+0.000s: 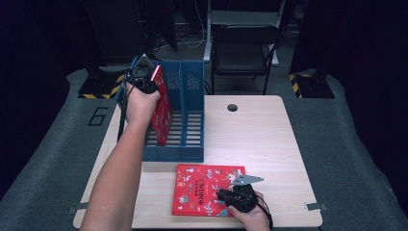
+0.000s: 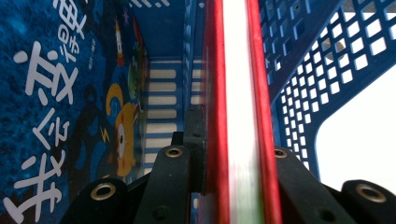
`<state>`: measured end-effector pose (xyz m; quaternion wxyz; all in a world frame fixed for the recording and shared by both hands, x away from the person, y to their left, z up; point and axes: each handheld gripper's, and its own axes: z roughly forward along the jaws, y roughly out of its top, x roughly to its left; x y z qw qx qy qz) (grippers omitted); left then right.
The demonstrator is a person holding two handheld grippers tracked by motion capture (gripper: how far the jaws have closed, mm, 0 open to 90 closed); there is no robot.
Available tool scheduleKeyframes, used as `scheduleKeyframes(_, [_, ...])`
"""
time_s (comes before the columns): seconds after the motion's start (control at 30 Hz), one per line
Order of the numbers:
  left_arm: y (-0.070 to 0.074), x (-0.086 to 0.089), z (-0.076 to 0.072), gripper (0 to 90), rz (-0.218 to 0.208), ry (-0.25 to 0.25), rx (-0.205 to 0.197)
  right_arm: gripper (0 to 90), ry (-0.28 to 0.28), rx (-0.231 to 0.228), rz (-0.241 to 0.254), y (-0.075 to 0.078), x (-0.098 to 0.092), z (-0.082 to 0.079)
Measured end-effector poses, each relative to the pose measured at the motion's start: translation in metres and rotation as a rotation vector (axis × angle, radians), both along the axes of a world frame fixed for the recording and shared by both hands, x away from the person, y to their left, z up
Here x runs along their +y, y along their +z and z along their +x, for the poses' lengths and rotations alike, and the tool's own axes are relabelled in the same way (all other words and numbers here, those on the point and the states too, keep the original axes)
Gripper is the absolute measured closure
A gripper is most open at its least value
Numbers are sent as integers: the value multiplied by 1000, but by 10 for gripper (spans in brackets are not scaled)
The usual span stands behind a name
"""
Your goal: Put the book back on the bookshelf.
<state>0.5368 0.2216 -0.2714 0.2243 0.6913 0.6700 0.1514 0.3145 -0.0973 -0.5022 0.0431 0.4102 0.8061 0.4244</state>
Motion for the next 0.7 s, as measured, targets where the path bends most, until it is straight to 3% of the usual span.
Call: scheduleKeyframes(0.7, [-19, -2, 3, 795, 20, 10, -2, 779, 9, -5, -2, 0, 0, 0])
